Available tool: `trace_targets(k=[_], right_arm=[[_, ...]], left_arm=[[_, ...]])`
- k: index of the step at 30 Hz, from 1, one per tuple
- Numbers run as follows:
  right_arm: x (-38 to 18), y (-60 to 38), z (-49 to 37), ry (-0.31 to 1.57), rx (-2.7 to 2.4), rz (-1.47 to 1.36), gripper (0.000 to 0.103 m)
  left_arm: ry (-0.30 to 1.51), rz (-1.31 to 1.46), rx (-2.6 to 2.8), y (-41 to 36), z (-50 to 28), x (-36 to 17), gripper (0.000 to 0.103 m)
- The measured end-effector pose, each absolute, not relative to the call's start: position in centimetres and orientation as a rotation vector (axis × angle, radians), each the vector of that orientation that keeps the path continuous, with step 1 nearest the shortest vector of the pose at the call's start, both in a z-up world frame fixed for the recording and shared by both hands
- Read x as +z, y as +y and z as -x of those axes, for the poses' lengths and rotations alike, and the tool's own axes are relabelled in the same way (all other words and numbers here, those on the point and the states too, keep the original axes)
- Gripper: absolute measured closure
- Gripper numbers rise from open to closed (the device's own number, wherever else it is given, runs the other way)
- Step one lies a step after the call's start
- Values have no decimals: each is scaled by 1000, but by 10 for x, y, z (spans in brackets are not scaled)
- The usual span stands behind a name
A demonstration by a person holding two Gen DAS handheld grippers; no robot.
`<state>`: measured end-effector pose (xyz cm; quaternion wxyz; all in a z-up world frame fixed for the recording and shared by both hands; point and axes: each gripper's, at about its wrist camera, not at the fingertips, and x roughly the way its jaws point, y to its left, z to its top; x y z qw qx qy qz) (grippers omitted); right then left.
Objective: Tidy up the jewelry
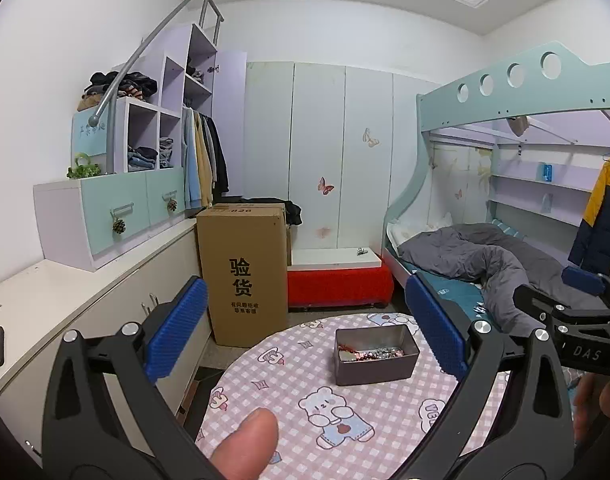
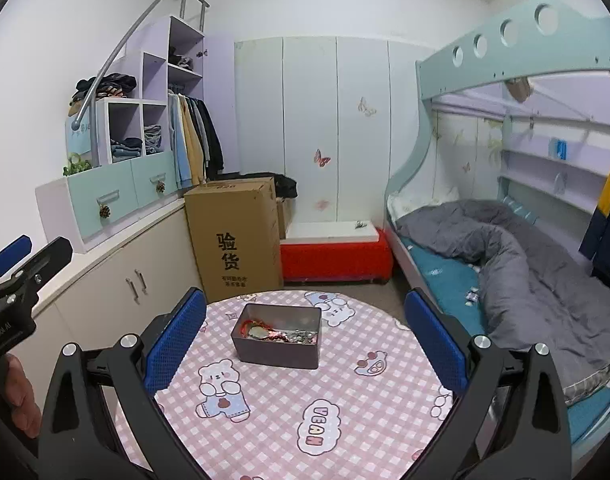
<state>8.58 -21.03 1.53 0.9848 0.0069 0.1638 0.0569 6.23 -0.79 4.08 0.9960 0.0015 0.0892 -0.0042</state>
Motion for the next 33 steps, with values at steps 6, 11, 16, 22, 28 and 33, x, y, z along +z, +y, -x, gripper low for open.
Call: trace_targets(k=[6, 11, 16, 22, 28, 33], right_arm=[[13, -208, -57, 288, 96, -14, 7], [14, -207, -38, 259, 91, -12, 7], [16, -207, -26, 248, 94, -14, 7], [21, -199, -20, 231, 112, -5, 7], [18, -196, -22, 241, 119, -11, 7], [17, -196, -21, 241, 120, -18, 7]], left_arm=[[160, -10, -32, -12, -40, 34, 6], [135, -14, -21, -13, -21, 32, 6], [145, 5, -20, -12, -8, 32, 6], [140, 17, -32, -10, 0, 32, 6], [126, 21, -58, -8, 4, 33, 6], [142, 15, -26, -11, 2, 33, 6]])
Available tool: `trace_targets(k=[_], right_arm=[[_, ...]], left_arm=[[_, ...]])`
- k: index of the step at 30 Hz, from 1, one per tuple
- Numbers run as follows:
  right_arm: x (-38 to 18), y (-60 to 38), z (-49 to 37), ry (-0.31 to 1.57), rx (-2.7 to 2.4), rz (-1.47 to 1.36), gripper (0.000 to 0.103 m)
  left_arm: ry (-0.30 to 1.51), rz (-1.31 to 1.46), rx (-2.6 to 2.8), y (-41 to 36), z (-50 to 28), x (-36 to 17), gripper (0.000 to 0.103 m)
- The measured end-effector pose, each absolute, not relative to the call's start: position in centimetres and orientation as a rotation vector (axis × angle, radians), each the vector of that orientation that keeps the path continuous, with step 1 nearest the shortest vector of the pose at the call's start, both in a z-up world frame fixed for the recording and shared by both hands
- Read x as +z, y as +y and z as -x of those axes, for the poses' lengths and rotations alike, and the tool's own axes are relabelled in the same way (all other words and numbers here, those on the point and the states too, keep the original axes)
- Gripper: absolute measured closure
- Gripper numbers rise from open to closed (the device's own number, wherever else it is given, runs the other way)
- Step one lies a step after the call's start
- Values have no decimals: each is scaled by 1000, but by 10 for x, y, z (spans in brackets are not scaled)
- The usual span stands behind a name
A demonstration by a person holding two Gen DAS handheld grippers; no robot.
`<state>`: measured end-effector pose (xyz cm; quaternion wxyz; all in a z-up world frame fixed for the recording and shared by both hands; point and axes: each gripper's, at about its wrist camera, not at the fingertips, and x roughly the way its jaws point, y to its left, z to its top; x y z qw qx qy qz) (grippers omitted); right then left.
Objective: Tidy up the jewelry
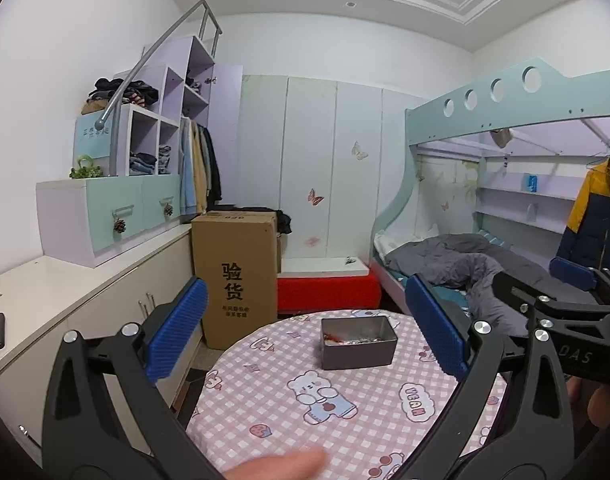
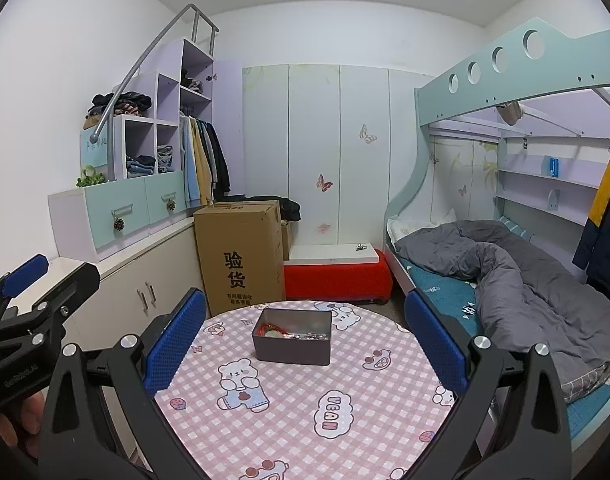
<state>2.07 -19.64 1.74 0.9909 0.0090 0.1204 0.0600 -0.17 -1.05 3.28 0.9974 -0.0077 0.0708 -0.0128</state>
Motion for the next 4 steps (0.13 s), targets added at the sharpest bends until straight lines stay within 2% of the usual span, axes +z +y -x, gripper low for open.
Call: trace_targets(k=[4], right_arm=[[17, -198, -19, 245, 121, -18, 7]], left_arm=[[144, 19, -17, -10, 1, 33, 6]])
